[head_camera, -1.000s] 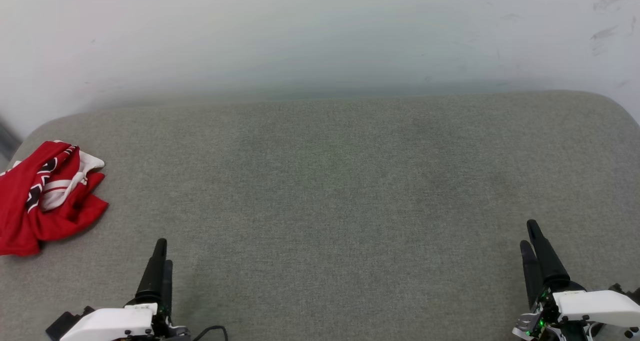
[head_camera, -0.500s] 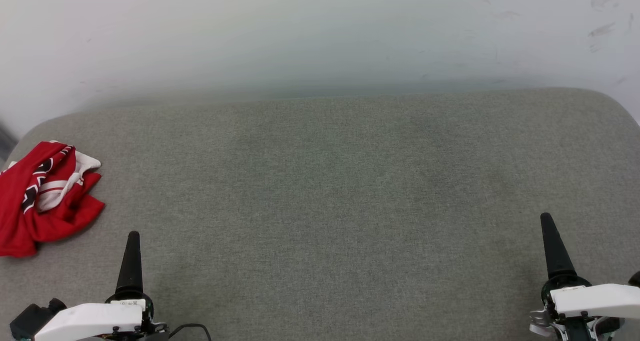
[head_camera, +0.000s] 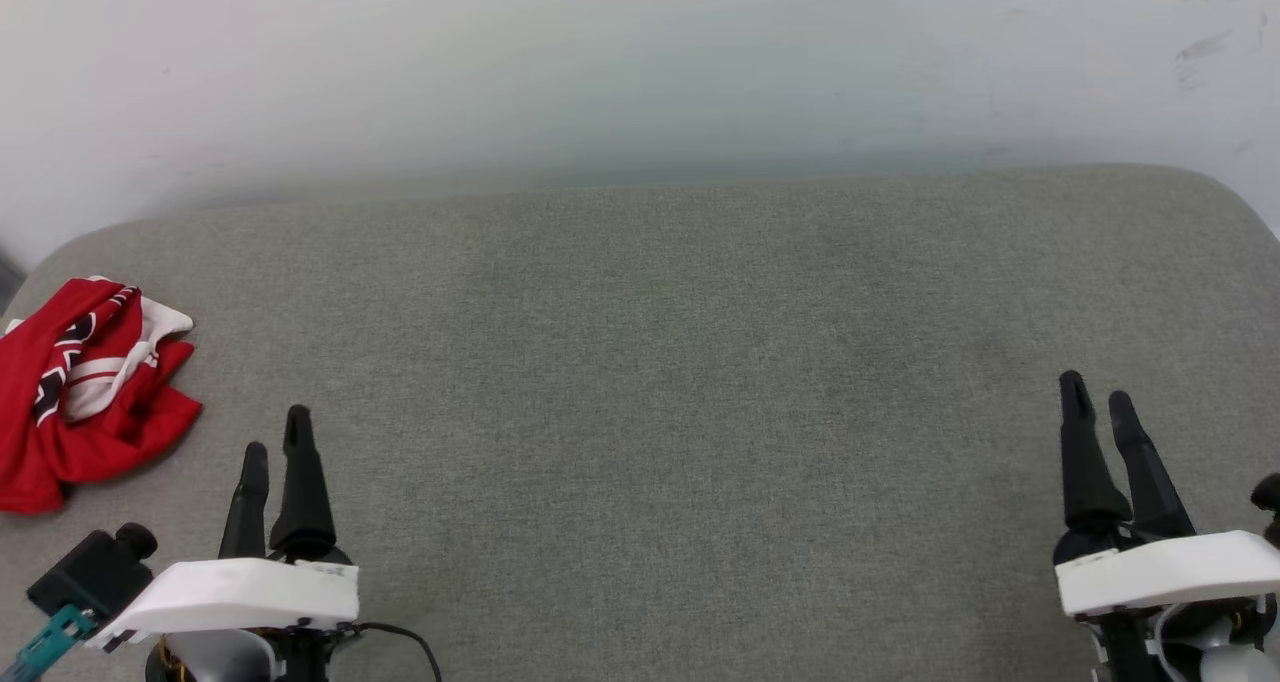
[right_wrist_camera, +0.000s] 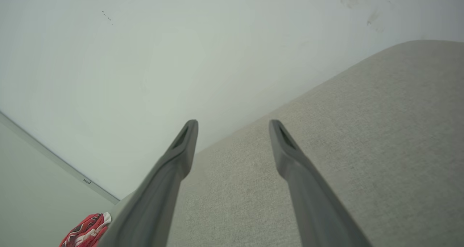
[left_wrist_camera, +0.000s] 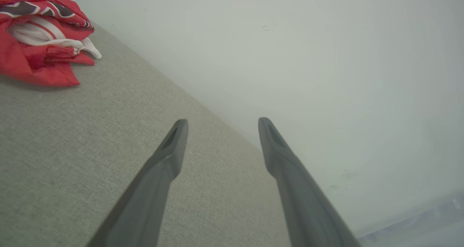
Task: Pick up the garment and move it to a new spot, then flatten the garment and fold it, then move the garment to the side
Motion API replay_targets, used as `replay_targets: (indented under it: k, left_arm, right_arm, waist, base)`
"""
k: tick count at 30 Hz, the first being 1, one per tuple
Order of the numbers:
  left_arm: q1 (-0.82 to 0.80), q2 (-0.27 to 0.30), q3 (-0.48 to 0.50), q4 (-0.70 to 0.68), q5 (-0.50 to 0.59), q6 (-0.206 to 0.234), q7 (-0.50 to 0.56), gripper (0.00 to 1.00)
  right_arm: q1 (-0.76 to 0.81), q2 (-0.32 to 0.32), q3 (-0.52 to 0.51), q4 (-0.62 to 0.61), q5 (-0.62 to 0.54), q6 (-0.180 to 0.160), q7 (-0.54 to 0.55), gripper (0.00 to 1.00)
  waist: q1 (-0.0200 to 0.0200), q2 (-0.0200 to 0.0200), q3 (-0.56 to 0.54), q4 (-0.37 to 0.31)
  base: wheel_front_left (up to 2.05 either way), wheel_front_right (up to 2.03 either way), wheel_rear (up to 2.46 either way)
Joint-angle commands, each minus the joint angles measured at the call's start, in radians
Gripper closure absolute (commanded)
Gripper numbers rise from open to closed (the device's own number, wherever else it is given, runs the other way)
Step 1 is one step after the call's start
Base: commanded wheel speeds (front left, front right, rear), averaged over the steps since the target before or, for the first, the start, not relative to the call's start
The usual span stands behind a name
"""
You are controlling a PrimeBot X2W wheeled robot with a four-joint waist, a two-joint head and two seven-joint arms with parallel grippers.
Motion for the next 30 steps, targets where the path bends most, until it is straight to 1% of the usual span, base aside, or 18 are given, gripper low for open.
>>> replay_targets:
  k: [1,3,5,12,18,20,24,30]
  left_arm:
    - [0.001,0.003,-0.016,-0.037,0.05,0.01,-0.009,0.0]
    - [0.007,0.003,-0.039,-0.057,0.105,0.021,-0.015,0.0]
    - [0.011,0.003,-0.061,-0.074,0.146,0.024,-0.021,0.0]
    - [0.034,0.004,-0.114,-0.097,0.262,0.02,-0.041,0.0]
    - [0.05,0.014,-0.145,-0.106,0.349,0.052,-0.058,0.0]
    - [0.059,0.014,-0.15,-0.106,0.371,0.078,-0.063,0.0]
    - [0.059,0.032,-0.184,-0.119,0.425,0.098,-0.074,0.0]
    - [0.072,0.057,-0.234,-0.122,0.493,0.156,-0.088,0.0]
  right_arm:
    - [-0.021,-0.002,0.013,-0.029,-0.06,0.0,-0.012,0.0]
    - [-0.018,-0.002,0.041,-0.042,-0.144,0.0,-0.017,0.0]
    - [-0.016,-0.003,0.054,-0.051,-0.193,0.0,-0.023,0.0]
    - [-0.013,-0.003,0.075,-0.069,-0.301,0.0,-0.044,0.0]
    - [-0.008,-0.003,0.084,-0.063,-0.382,0.0,-0.06,0.0]
    - [-0.008,-0.003,0.086,-0.062,-0.409,0.0,-0.066,0.0]
    - [-0.005,-0.003,0.09,-0.061,-0.461,0.0,-0.076,0.0]
    - [0.004,-0.002,0.091,-0.051,-0.536,0.0,-0.09,0.0]
  waist:
    - [0.0,0.0,0.001,0.0]
    - [0.0,0.0,0.003,-0.001]
    - [0.0,0.0,0.004,-0.001]
    - [0.0,0.0,0.004,-0.004]
    - [0.0,0.0,-0.005,-0.013]
    - [0.0,0.0,-0.006,-0.015]
    - [0.0,0.0,-0.009,-0.019]
    - [0.0,0.0,-0.012,-0.022]
  base:
    - [0.0,0.0,0.0]
    - [0.0,0.0,0.0]
    - [0.0,0.0,0.0]
    - [0.0,0.0,0.0]
    - [0.0,0.0,0.0]
    - [0.0,0.0,0.0]
    - [0.0,0.0,0.0]
    - [0.0,0.0,0.0]
